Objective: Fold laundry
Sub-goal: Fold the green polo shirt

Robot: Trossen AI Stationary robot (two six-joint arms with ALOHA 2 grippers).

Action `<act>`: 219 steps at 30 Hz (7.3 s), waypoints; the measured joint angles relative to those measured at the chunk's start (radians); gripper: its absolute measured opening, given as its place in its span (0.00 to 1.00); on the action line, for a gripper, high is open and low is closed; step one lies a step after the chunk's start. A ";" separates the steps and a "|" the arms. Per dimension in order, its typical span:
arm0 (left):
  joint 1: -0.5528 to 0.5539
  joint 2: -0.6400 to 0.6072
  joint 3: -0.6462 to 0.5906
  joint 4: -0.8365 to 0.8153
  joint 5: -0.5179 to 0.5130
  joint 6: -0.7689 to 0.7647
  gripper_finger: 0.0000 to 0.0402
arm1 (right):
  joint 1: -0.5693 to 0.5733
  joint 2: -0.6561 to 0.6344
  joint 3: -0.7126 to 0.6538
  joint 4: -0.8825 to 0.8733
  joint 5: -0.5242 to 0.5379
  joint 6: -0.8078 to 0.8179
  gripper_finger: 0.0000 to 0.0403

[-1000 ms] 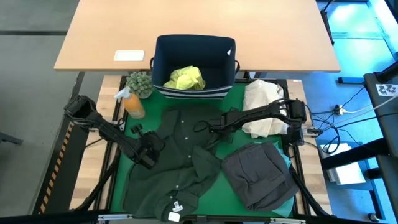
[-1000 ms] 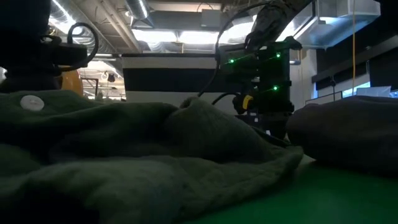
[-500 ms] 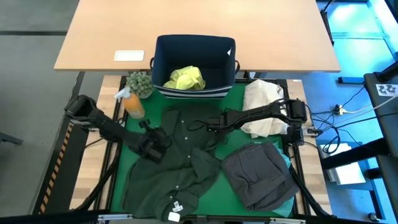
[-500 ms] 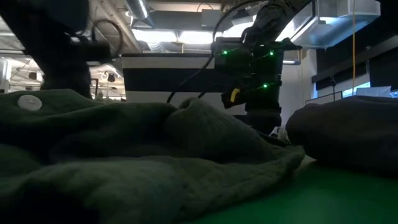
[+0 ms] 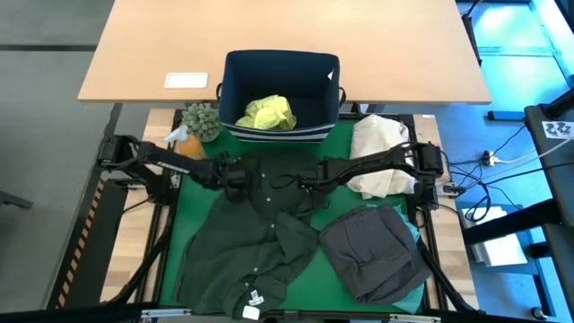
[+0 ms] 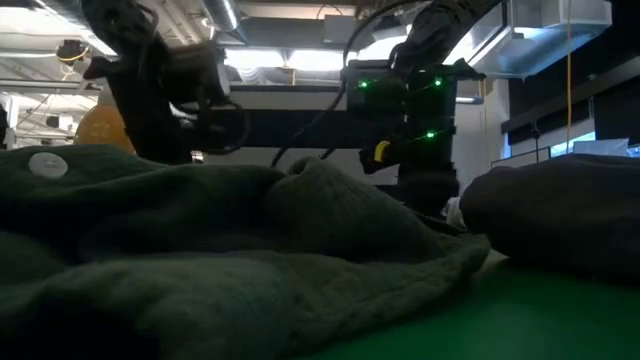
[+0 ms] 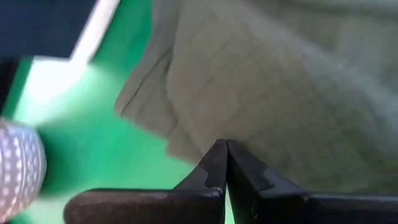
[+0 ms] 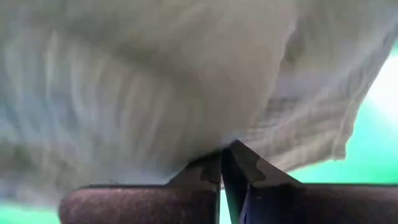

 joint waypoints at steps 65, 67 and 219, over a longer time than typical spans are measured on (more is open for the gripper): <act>0.203 -0.067 -0.114 0.009 0.067 -0.056 0.00 | -0.129 -0.204 -0.319 0.355 -0.032 -0.009 0.01; 0.198 -0.064 -0.091 -0.001 0.070 -0.055 0.00 | -0.128 -0.218 -0.321 0.333 -0.026 -0.009 0.01; -0.504 -0.204 0.079 0.381 -0.036 -0.064 0.00 | 0.299 -0.054 -0.088 0.453 -0.277 0.144 0.24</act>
